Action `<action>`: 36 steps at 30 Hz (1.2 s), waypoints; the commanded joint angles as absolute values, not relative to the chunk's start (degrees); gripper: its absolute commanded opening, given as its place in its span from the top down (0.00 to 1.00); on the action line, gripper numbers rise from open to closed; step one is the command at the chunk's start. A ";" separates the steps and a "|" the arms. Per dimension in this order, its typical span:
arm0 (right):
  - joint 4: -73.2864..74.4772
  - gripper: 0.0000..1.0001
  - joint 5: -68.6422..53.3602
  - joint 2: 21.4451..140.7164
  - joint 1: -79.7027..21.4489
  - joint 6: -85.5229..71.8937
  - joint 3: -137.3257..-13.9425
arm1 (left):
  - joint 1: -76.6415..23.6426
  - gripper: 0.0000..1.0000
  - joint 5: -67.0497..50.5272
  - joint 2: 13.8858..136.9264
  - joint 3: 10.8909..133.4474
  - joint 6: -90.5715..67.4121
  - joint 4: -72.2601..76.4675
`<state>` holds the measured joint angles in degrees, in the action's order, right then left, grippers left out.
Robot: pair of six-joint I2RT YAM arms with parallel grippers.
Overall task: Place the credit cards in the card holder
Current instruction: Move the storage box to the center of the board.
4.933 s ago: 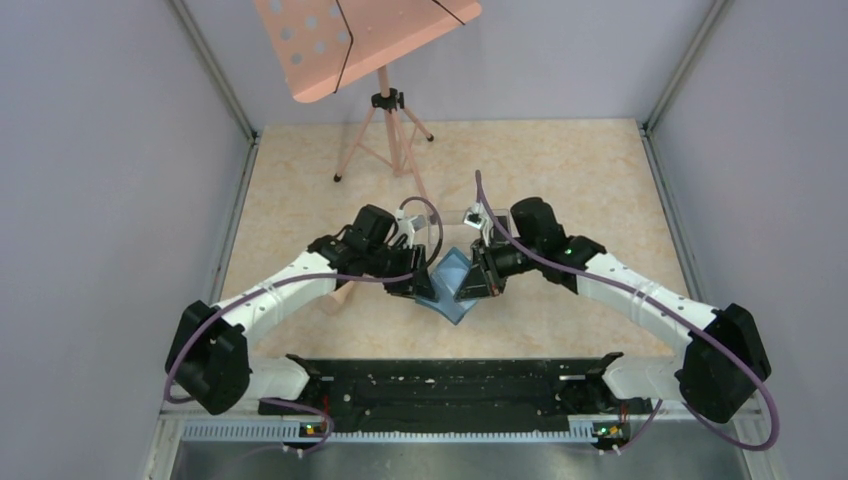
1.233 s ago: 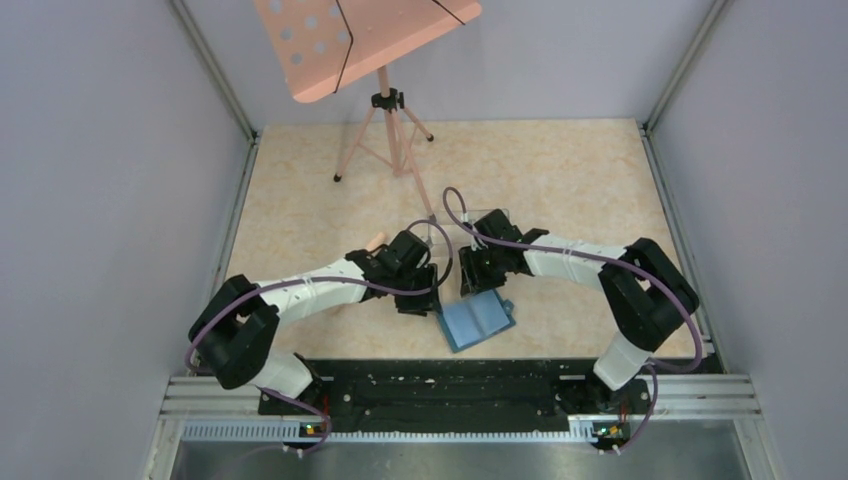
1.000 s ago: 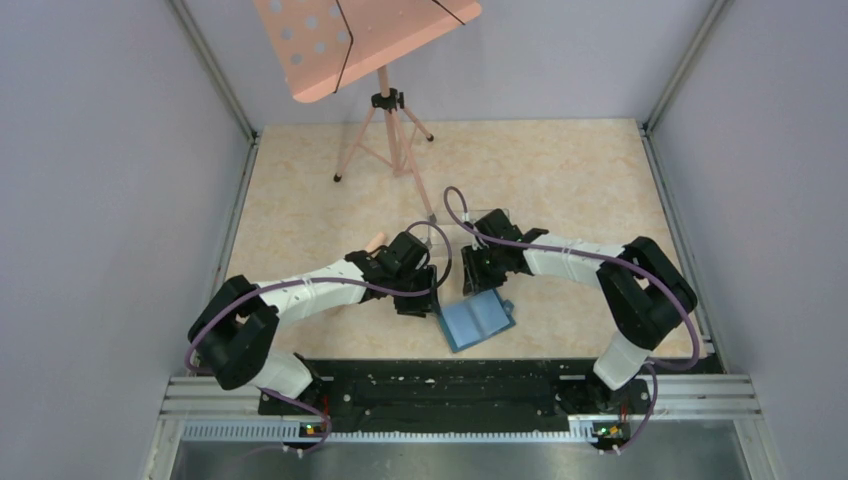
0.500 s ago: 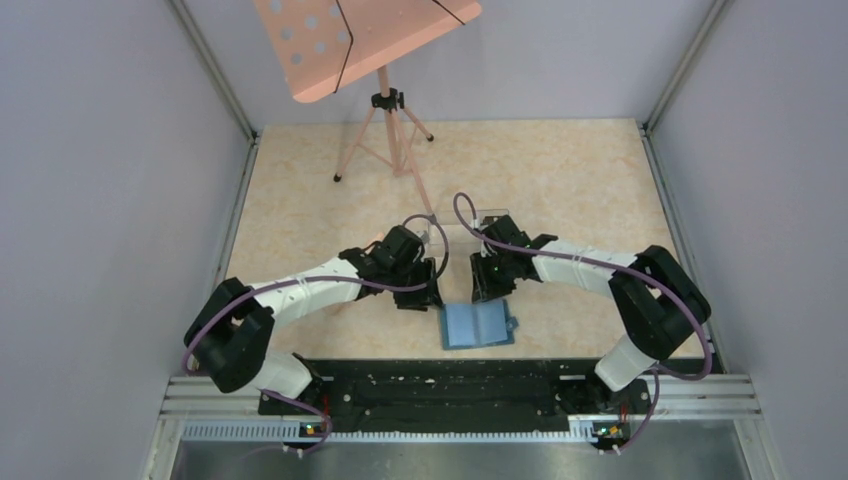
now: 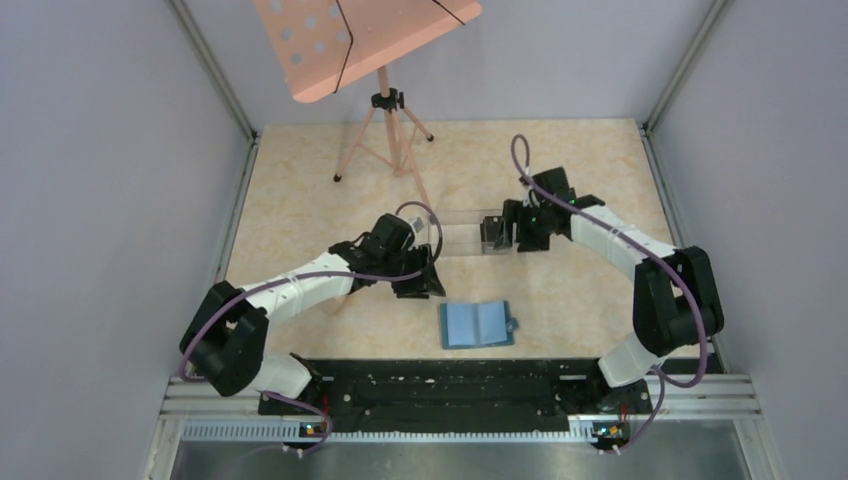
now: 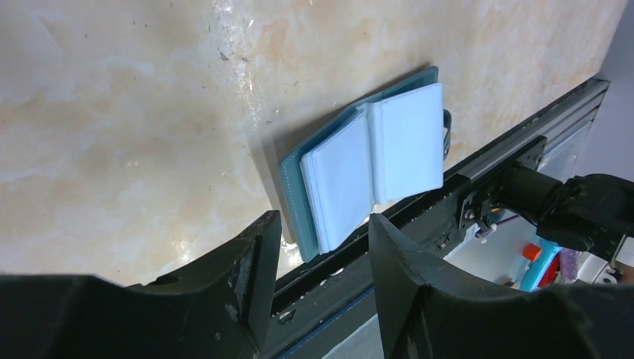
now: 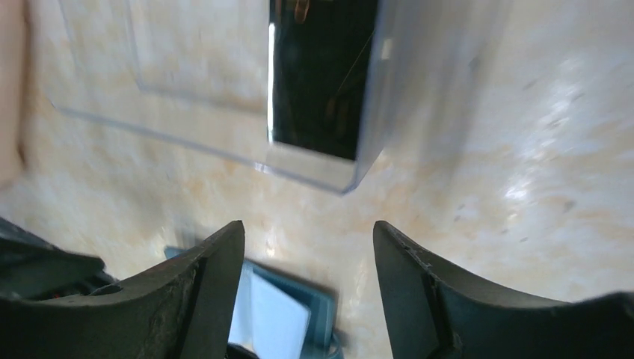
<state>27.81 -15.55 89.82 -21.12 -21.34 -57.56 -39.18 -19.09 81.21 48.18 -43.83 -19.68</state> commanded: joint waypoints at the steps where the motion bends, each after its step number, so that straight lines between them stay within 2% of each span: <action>1: 30.51 0.35 -16.87 93.98 -15.26 -18.83 -66.65 | -38.14 0.48 -20.97 78.46 48.95 -43.87 -16.79; 5: 33.65 0.35 -14.87 100.59 -14.84 -16.91 -73.01 | -37.82 0.48 -21.34 78.26 47.94 -43.97 -16.30; 7: 34.57 0.38 -14.20 103.41 -14.80 -16.34 -75.08 | -37.79 0.48 -21.38 78.29 47.40 -43.97 -16.26; 13: 34.72 0.68 -16.06 107.02 -14.82 -15.95 -76.63 | -37.79 0.48 -21.73 77.80 45.85 -44.31 -15.84; 17: 34.51 0.91 -17.10 106.21 -14.90 -15.83 -75.71 | -37.79 0.48 -21.28 77.41 45.86 -44.14 -16.41; 19: 34.37 0.99 -17.54 105.31 -14.96 -15.98 -75.02 | -37.79 0.48 -21.14 77.49 46.24 -44.04 -16.74; 26: 35.81 1.00 -15.95 102.67 -17.74 -16.92 -73.55 | -37.77 0.48 -19.95 77.98 49.87 -43.40 -18.92; 36: 34.86 1.00 -12.48 100.22 -27.62 -25.06 -71.41 | -37.66 0.48 -18.26 80.19 54.29 -42.96 -20.55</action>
